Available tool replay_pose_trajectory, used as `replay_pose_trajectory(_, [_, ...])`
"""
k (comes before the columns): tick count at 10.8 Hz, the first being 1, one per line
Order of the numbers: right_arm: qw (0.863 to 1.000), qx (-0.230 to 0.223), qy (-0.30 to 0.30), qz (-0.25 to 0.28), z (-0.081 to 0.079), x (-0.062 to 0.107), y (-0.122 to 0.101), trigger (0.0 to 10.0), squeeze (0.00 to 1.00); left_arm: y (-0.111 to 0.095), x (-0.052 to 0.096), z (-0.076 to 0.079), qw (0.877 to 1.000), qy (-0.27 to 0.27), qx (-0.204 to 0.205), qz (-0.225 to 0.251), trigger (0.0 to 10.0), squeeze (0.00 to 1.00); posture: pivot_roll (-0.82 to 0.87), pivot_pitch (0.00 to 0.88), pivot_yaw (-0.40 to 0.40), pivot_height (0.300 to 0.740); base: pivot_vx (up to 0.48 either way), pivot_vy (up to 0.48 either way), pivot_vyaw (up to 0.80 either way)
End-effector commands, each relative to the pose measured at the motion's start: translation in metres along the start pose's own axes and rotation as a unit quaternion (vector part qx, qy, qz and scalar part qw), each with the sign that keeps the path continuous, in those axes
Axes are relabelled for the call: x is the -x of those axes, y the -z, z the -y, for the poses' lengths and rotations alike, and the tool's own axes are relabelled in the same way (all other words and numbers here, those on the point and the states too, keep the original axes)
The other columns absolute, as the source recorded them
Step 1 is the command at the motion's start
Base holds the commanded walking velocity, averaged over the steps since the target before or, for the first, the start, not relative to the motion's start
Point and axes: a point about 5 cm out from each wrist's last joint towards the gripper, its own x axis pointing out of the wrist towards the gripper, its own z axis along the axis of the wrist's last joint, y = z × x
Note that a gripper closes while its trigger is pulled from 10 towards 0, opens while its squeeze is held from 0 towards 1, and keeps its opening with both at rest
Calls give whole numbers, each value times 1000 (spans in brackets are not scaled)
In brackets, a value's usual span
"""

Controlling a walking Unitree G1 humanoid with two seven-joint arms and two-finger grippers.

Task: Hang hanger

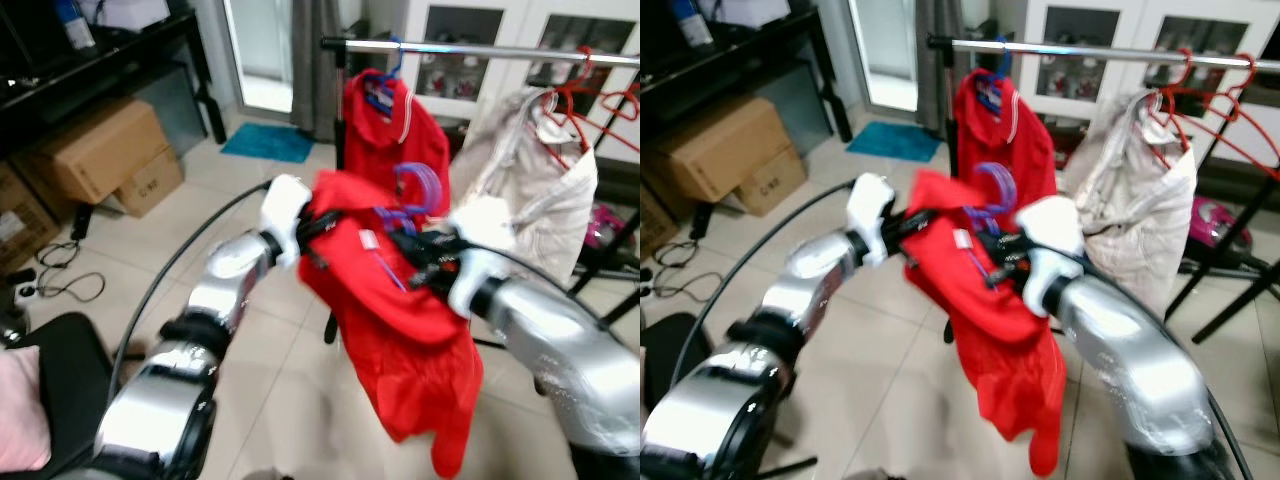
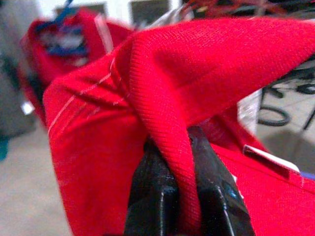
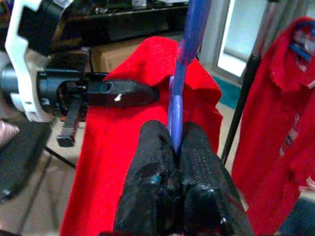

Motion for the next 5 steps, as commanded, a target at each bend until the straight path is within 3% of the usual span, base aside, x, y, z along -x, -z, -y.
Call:
replay_pose_trajectory(1, [998, 52, -23, 9, -5, -10, 0, 10000, 0, 4, 9, -10, 999, -34, 6, -12, 0, 0, -118, 0, 48, 740, 0, 0, 0])
replay_pose_trajectory(3, [983, 161, -80, -34, -14, -21, 16, 10000, 0, 16, 26, -15, 998, -54, 4, -37, 0, 0, -102, 0, 27, 740, 0, 0, 0])
replay_pose_trajectory(5, [979, 173, -96, -40, -15, -28, 23, 10000, 0, 18, 34, -7, 999, -19, 1, -51, 0, 0, -86, 0, 13, 740, 0, 0, 0])
